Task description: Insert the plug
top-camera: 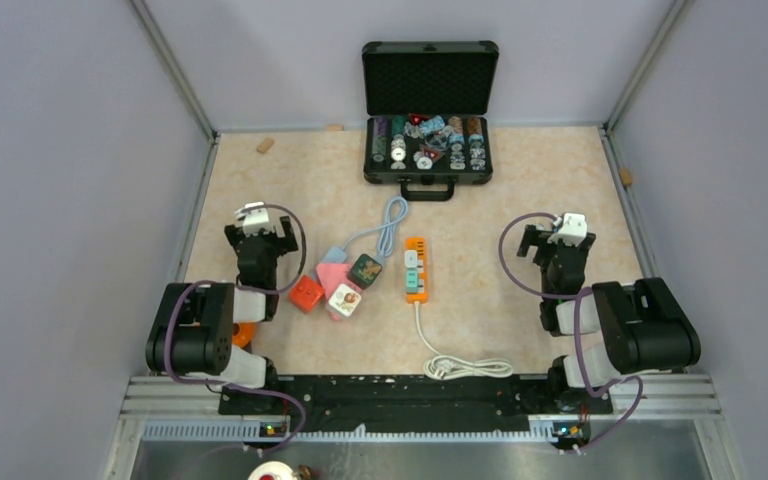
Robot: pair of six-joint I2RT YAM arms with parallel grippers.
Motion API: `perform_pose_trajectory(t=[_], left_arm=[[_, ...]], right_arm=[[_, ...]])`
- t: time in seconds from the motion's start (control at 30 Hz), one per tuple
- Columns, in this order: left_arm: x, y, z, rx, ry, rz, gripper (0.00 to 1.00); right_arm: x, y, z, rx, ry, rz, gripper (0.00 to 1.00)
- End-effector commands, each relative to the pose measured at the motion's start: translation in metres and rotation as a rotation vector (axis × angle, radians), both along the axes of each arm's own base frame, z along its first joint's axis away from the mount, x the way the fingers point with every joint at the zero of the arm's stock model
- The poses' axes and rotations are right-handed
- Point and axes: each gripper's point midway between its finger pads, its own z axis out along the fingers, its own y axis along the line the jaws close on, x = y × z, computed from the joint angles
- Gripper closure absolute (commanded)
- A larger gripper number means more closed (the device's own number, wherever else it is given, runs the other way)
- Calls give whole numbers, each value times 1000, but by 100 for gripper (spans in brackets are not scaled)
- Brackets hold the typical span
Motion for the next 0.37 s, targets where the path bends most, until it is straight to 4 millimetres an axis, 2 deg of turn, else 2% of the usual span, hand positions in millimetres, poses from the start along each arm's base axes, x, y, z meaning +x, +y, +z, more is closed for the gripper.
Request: perform_pose_trajectory(t=[0.0,0.33], left_arm=[[9,8,16,-15,-47,19,1],[10,9,16,-19,-42,16,1]], right_arm=[[10,0,20,15,-77,2,1],[10,0,21,14,-77,3,1]])
